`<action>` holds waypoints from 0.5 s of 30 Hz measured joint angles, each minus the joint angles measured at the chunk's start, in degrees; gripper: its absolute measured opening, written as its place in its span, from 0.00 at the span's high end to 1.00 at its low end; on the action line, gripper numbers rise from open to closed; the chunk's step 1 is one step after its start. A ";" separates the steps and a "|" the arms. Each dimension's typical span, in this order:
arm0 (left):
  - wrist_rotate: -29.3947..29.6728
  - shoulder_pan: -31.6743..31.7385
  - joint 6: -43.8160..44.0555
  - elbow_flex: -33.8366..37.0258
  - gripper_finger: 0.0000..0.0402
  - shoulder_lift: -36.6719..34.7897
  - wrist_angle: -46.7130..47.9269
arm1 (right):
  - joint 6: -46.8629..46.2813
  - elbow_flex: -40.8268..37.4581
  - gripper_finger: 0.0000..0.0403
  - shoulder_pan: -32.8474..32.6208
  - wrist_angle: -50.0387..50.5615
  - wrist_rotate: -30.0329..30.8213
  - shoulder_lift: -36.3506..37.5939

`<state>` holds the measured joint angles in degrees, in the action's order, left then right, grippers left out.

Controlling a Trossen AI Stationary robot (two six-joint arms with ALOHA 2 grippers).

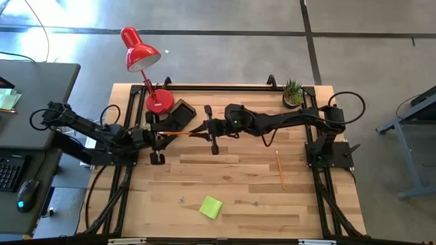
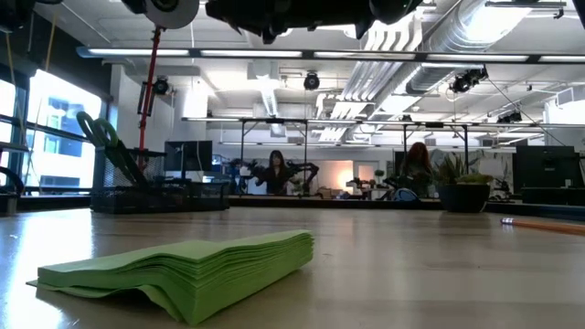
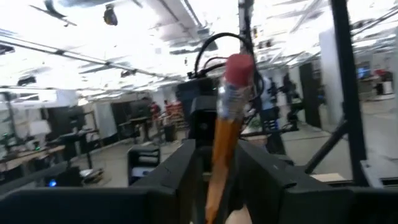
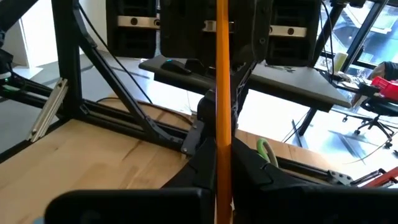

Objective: Pick and place office supplies into organizer
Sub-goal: Put the left yellow pencil into the desk organizer

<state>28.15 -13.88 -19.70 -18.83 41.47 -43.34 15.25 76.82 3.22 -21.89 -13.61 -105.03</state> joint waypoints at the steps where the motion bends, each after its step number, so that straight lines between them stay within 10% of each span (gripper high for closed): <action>1: 0.20 0.03 0.00 0.00 0.80 0.02 0.14 | 0.00 0.00 0.97 0.00 0.03 0.01 0.00; 6: 0.25 -0.01 0.11 0.00 0.98 0.04 0.81 | 0.04 0.04 0.97 0.00 1.77 0.09 0.00; 15: 12.21 -0.08 0.92 0.00 0.98 -0.02 5.69 | 0.51 0.17 0.88 1.34 10.64 5.86 0.00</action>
<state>40.36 -13.95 -18.79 -18.83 41.45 -37.65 15.75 76.99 4.57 -11.25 -7.74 -105.03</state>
